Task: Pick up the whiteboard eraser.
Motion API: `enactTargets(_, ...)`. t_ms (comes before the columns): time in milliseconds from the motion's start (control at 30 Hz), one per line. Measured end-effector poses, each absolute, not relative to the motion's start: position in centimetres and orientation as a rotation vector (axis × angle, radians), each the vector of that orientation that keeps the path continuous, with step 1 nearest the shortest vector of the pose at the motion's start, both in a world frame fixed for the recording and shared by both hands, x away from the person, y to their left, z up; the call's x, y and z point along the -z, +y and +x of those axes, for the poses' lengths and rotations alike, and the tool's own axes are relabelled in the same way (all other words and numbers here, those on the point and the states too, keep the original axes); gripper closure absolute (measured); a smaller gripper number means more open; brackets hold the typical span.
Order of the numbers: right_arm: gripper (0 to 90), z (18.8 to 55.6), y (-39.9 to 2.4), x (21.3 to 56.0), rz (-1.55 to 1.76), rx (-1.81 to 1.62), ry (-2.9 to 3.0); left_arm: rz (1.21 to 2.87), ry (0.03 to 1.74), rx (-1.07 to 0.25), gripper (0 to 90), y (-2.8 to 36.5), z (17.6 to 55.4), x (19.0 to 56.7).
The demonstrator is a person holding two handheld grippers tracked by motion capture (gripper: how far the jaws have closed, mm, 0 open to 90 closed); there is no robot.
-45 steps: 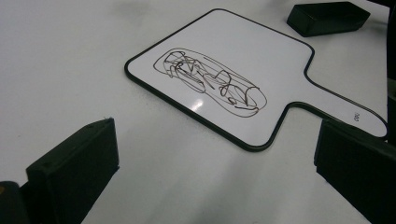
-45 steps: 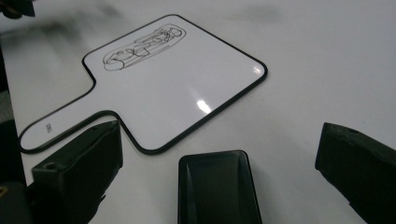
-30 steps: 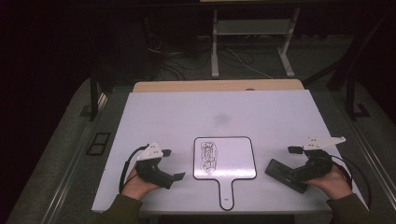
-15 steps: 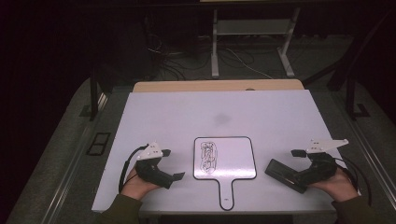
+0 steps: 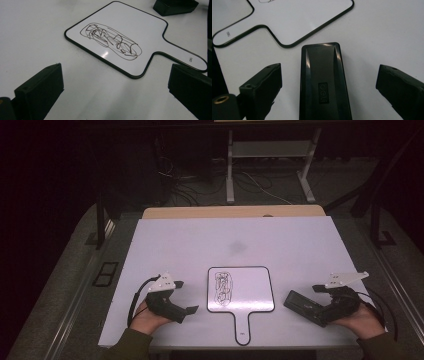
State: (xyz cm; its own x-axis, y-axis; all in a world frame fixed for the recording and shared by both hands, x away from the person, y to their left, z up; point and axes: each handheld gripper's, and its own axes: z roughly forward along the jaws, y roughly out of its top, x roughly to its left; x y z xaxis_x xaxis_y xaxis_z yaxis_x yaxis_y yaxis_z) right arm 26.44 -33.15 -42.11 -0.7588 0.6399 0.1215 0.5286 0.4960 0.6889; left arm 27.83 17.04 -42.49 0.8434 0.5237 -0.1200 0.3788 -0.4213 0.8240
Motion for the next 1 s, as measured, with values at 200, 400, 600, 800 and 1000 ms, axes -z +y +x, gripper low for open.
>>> enactTargets(200, 5.1, 26.5, -32.7, 42.6, 0.991, -1.043, 2.615, 2.064, 0.66, -0.189, 0.0, 17.0, 27.8, 42.5)
enactTargets(400, 5.1, 26.4, -32.2, 42.8, 0.978, -1.015, 2.64, 2.067, 0.66, -0.188, 0.0, 17.1, 27.9, 42.6)
enactTargets(600, 5.1, 26.4, -31.8, 43.0, 0.975, -0.977, 2.657, 2.073, 0.66, -0.185, 0.0, 17.0, 27.8, 42.6)
enactTargets(800, 7.9, 26.6, -31.7, 43.1, 0.97, -0.942, 2.662, 2.07, 0.661, -0.183, 0.0, 17.0, 27.9, 42.7)
enactTargets(1000, 13.0, 26.6, -31.7, 43.3, 0.959, -0.903, 2.675, 2.071, 0.66, -0.184, 0.0, 17.0, 27.9, 42.7)
